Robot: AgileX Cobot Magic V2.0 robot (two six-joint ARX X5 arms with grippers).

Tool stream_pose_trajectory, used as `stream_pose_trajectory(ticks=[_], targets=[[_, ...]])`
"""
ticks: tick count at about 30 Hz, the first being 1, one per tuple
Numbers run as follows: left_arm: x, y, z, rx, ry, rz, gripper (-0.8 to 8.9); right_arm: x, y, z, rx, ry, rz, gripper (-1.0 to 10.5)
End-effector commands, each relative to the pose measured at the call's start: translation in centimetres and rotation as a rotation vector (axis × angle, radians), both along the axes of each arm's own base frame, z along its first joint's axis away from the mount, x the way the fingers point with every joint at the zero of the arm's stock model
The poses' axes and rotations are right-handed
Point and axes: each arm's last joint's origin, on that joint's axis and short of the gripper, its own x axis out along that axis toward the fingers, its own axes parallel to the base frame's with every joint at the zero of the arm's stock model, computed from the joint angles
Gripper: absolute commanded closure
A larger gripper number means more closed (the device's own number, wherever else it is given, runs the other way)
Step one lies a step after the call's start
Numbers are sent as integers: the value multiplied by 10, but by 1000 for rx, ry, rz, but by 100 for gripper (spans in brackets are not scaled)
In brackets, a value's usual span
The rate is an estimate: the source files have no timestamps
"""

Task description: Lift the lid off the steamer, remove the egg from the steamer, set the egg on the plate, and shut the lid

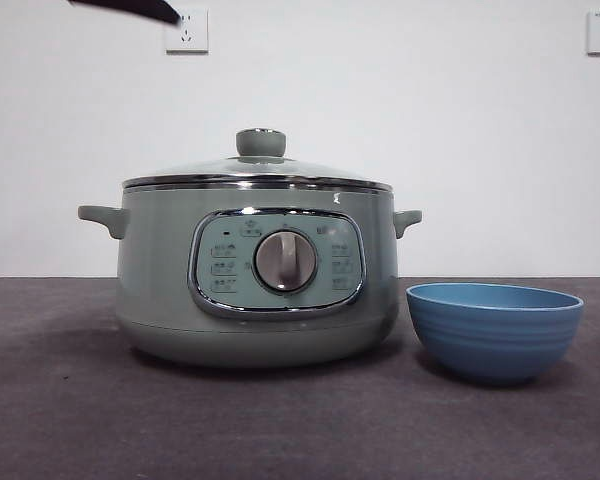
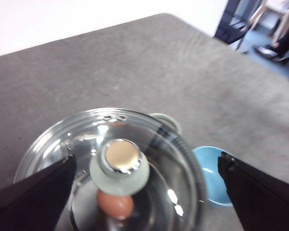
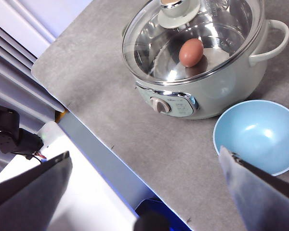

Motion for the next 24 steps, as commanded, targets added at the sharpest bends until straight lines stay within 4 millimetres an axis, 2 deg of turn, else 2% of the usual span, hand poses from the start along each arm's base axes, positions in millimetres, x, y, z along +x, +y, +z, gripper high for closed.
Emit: stream_pose_trajectory(ticks=[1, 7, 11, 17, 24], targets=[[16, -14, -14, 59, -33, -7, 318, 2, 0, 0, 3, 6, -2, 410], [45, -34, -40, 92, -43, -9, 319, 3, 1, -1, 2, 12, -2, 410], [55, -40, -54, 113, -19, 0, 319, 3, 1, -1, 2, 13, -2, 410], [67, -46, -75, 139, 30, -4, 319, 3, 1, -1, 2, 13, -2, 410], [74, -52, -88, 150, 51, -9, 319, 3, 1, -1, 2, 12, -2, 410]])
